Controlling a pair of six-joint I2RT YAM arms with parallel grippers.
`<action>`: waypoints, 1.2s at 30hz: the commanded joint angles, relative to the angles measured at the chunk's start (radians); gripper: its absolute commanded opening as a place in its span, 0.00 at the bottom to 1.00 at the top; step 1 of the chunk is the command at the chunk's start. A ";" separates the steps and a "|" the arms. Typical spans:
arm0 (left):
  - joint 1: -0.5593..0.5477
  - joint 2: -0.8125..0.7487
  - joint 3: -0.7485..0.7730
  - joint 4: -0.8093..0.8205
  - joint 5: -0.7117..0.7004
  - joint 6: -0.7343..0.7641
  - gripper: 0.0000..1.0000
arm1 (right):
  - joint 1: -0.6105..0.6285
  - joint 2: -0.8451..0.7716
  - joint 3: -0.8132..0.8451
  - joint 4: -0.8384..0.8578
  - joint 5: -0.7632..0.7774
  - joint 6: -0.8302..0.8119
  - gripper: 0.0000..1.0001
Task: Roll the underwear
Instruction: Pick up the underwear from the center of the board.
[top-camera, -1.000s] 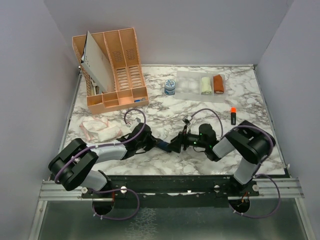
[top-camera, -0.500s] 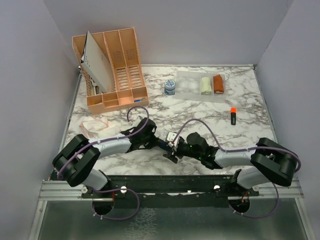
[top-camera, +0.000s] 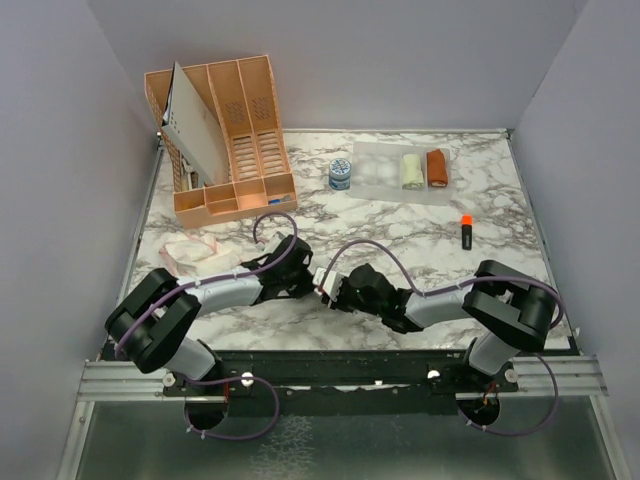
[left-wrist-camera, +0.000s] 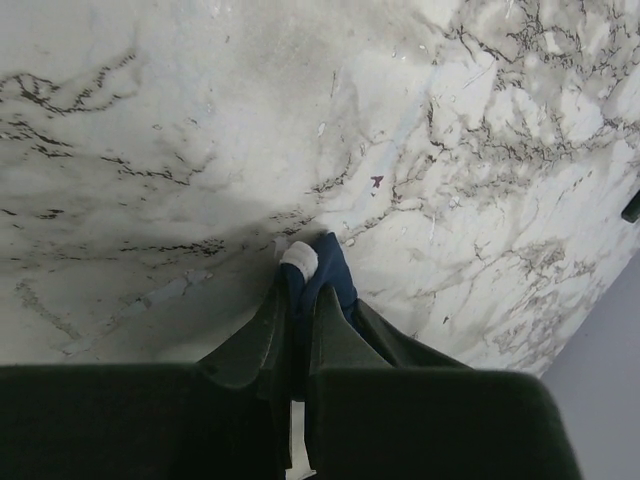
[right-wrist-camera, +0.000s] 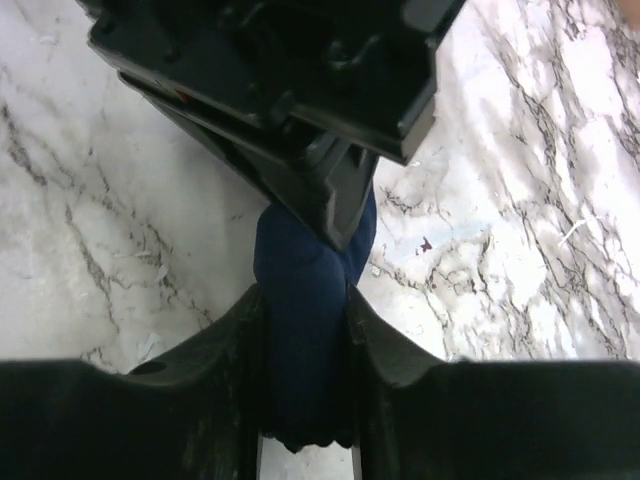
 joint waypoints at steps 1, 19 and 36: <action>0.019 -0.008 -0.007 -0.066 0.013 0.020 0.01 | 0.006 0.044 0.005 -0.090 0.116 0.049 0.23; 0.255 -0.501 -0.108 -0.168 -0.075 0.127 0.80 | -0.188 -0.093 0.308 -0.516 0.159 0.538 0.01; 0.282 -0.526 0.015 -0.304 -0.110 0.399 0.83 | -0.404 0.143 0.889 -0.863 0.791 0.627 0.00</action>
